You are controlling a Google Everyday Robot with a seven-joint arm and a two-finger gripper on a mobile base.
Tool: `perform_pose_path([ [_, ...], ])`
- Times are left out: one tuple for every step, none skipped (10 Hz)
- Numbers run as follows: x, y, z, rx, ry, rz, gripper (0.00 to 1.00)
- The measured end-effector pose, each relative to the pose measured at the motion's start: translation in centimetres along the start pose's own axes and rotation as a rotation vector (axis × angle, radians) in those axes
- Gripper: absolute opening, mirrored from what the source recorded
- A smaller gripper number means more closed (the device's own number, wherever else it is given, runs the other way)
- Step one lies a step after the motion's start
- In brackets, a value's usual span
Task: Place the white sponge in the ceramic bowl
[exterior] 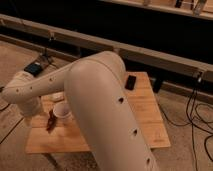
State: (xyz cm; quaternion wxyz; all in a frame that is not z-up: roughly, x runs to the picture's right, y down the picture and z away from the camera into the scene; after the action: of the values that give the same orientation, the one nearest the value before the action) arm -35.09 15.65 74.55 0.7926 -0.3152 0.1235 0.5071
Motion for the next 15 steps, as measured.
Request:
perform_pose_path([
  [-0.8, 0.1, 0.2, -0.01, -0.005, -0.007, 0.65],
  [-1.5, 0.3, 0.3, -0.017, -0.012, -0.018, 0.65],
  [-2.4, 0.5, 0.2, -0.021, -0.023, -0.031, 0.65],
  [-3.4, 0.6, 0.1, -0.021, -0.037, -0.047, 0.65],
  [-4.3, 0.4, 0.1, -0.018, -0.049, -0.053, 0.65],
  [-5.0, -0.1, 0.2, -0.014, -0.055, -0.053, 0.65],
  [-6.0, -0.9, 0.5, -0.008, -0.059, -0.048, 0.65],
  [-7.1, -2.1, 0.8, -0.01, -0.071, -0.038, 0.65],
  [-8.0, -3.2, 1.1, -0.012, -0.082, -0.029, 0.65],
  [-8.8, -4.2, 1.3, -0.013, -0.096, -0.026, 0.65],
  [-9.7, -5.2, 1.6, -0.014, -0.114, -0.029, 0.65],
  [-10.5, -5.8, 1.8, -0.015, -0.13, -0.037, 0.65],
  [-11.2, -6.2, 2.2, -0.016, -0.145, -0.051, 0.65],
  [-11.9, -6.5, 2.7, -0.014, -0.16, -0.072, 0.65],
  [-12.4, -6.8, 3.2, -0.01, -0.169, -0.087, 0.65],
])
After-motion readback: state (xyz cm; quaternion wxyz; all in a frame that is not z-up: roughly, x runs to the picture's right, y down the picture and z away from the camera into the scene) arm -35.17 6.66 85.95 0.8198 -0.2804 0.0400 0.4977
